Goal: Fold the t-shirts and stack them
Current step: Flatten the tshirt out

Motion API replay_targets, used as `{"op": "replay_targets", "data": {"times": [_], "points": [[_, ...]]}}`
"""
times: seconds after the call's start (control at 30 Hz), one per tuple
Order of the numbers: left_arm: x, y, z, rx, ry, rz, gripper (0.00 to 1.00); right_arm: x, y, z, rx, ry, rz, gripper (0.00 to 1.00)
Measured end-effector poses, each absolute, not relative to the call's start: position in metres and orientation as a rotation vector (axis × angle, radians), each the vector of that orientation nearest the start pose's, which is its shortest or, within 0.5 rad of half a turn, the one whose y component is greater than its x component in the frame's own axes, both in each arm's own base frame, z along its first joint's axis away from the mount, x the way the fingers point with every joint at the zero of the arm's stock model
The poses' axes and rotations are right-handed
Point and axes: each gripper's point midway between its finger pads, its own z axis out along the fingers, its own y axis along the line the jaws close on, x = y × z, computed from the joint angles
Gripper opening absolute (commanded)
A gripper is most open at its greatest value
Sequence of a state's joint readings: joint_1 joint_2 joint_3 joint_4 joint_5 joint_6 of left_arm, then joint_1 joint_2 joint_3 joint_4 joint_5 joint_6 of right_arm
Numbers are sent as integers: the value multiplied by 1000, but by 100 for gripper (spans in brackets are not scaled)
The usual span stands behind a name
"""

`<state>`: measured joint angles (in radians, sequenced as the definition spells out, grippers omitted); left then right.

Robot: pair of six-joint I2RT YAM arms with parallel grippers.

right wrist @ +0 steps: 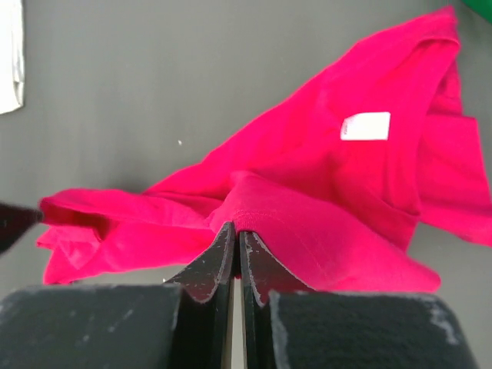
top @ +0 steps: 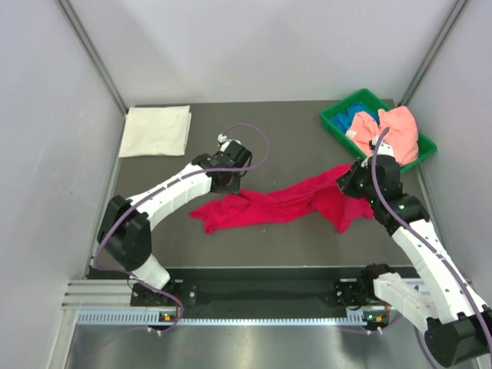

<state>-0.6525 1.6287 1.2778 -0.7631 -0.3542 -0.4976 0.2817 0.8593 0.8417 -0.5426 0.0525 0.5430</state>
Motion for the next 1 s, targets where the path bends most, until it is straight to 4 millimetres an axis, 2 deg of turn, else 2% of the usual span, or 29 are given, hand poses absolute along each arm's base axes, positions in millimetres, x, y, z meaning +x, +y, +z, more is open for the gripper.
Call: {"op": "replay_targets", "data": {"times": [0.2, 0.43, 0.53, 0.67, 0.77, 0.87, 1.0], "points": [[283, -225, 150, 107, 2464, -68, 51, 276, 96, 208, 300, 2117, 458, 0], [287, -243, 162, 18, 2384, -122, 46, 281, 100, 209, 291, 2107, 475, 0], [291, -254, 151, 39, 2388, -121, 45, 283, 101, 212, 286, 2094, 485, 0], [295, -265, 109, 158, 2447, -39, 44, 283, 102, 212, 284, 2091, 490, 0], [293, -264, 83, 254, 2485, 42, 44, 283, 103, 212, 282, 2090, 494, 0], [294, -261, 71, 320, 2492, 103, 42, 283, 103, 213, 281, 2089, 496, 0], [296, -257, 66, 382, 2484, 154, 43, 282, 103, 209, 281, 2094, 496, 0]]}}
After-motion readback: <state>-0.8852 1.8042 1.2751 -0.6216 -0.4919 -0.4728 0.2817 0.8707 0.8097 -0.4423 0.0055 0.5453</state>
